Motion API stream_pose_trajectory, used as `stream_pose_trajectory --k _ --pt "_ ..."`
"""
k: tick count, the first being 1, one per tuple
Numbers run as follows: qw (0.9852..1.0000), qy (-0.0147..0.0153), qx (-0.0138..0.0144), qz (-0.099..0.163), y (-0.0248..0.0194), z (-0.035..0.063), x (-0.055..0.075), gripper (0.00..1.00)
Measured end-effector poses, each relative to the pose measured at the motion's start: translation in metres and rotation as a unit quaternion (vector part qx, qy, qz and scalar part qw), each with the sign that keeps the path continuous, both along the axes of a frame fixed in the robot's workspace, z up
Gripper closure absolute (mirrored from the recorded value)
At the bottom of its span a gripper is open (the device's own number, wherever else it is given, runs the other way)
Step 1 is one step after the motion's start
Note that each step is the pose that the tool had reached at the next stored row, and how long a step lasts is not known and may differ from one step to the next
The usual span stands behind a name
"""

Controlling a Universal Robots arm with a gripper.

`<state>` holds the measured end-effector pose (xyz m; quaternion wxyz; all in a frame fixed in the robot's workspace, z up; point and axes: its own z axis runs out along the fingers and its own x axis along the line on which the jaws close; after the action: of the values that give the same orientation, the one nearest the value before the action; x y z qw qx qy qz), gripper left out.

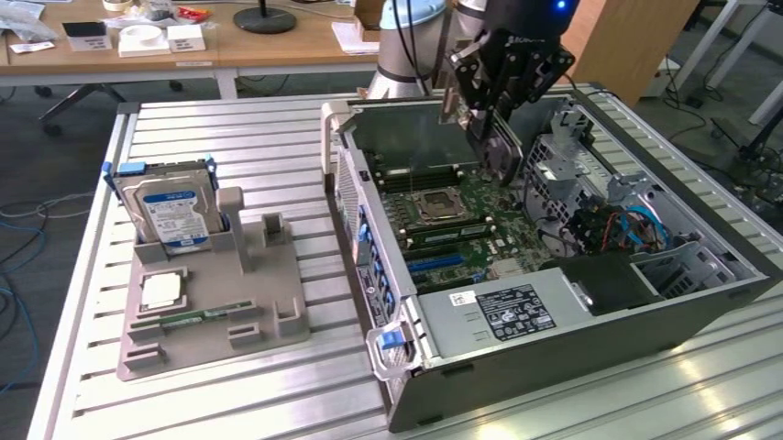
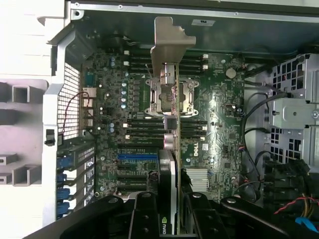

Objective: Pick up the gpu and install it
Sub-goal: 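Pick up the gpu and move the gpu toward the slot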

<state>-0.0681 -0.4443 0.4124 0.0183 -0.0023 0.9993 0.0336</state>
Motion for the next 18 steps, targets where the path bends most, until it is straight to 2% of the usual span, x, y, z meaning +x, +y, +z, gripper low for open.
stream_pose_trajectory --k 18 --pt "1.0 0.0 0.0 0.0 0.0 0.0001 0.025 0.73"
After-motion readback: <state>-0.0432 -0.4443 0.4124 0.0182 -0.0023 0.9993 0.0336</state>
